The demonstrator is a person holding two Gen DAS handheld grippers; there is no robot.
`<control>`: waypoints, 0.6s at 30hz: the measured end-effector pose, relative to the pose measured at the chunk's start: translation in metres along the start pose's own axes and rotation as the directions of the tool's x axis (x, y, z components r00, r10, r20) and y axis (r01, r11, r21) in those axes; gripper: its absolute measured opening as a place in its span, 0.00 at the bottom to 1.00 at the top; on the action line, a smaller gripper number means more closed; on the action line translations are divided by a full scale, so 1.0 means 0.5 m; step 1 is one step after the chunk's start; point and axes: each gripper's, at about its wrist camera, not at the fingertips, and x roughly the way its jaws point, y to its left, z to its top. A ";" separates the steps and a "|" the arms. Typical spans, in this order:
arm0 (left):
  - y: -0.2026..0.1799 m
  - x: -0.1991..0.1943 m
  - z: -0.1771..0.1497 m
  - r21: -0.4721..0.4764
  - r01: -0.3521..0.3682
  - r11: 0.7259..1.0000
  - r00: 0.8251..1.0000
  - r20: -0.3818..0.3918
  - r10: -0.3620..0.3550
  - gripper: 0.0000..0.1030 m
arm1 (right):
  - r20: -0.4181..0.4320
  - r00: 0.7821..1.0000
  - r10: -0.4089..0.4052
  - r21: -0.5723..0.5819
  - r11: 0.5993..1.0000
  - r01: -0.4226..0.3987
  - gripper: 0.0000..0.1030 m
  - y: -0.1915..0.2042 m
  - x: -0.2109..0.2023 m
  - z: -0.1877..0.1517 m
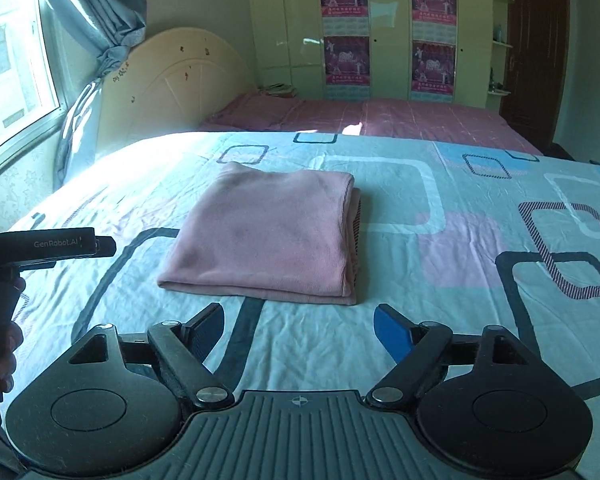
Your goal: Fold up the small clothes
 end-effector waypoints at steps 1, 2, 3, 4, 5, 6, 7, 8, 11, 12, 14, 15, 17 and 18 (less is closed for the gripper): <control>-0.013 -0.031 -0.005 0.011 -0.002 1.000 1.000 0.002 0.002 0.93 | 0.005 1.000 0.004 0.001 1.000 -0.004 0.80 0.000 -0.018 -0.006; -0.027 -0.062 -0.011 0.021 -0.006 1.000 1.000 0.012 0.006 0.94 | 0.016 1.000 0.005 0.008 1.000 -0.005 0.80 -0.003 -0.041 -0.015; -0.037 -0.085 -0.018 0.027 -0.008 1.000 1.000 0.017 0.007 0.97 | 0.028 1.000 0.004 0.011 1.000 -0.004 0.81 -0.004 -0.061 -0.022; -0.048 -0.108 -0.024 0.030 -0.001 1.000 1.000 0.015 0.001 0.98 | 0.041 0.999 -0.003 0.010 1.000 0.003 0.84 -0.004 -0.081 -0.028; -0.057 -0.128 -0.032 0.028 0.011 1.000 1.000 0.007 -0.012 0.98 | 0.061 0.998 -0.028 0.011 1.000 0.027 0.90 -0.005 -0.107 -0.036; -0.066 -0.149 -0.041 0.024 0.024 0.999 1.000 -0.001 -0.024 0.98 | 0.086 0.994 -0.062 0.012 0.998 0.061 0.93 -0.005 -0.132 -0.043; -0.075 -0.174 -0.051 0.023 0.032 0.999 0.999 0.002 -0.032 0.98 | 0.114 0.989 -0.090 0.008 0.996 0.090 0.95 -0.004 -0.153 -0.050; -0.082 -0.190 -0.061 0.030 0.035 0.999 0.999 0.010 -0.035 0.98 | 0.144 0.983 -0.110 -0.003 0.994 0.112 0.96 -0.006 -0.177 -0.057; -0.106 -0.235 -0.084 0.048 0.039 0.998 0.999 0.025 -0.040 0.99 | 0.195 0.973 -0.126 0.009 0.992 0.126 0.98 -0.016 -0.231 -0.073; -0.116 -0.252 -0.093 0.056 0.040 0.998 0.999 0.032 -0.042 0.99 | 0.197 0.973 -0.119 0.017 0.993 0.117 0.98 -0.020 -0.241 -0.076; -0.128 -0.273 -0.105 0.069 0.039 0.997 0.998 0.041 -0.042 0.99 | 0.213 0.972 -0.102 0.044 0.995 0.095 0.98 -0.029 -0.264 -0.082; -0.132 -0.281 -0.110 0.076 0.040 0.996 0.998 0.047 -0.044 0.99 | 0.222 0.970 -0.099 0.052 0.995 0.089 0.98 -0.031 -0.272 -0.085; -0.143 -0.301 -0.119 0.087 0.032 0.996 0.997 0.062 -0.037 0.99 | 0.232 0.968 -0.091 0.055 0.995 0.081 0.98 -0.033 -0.288 -0.088; -0.146 -0.305 -0.120 0.091 0.029 0.995 0.997 0.066 -0.035 0.99 | 0.239 0.967 -0.089 0.053 0.996 0.078 0.98 -0.032 -0.294 -0.088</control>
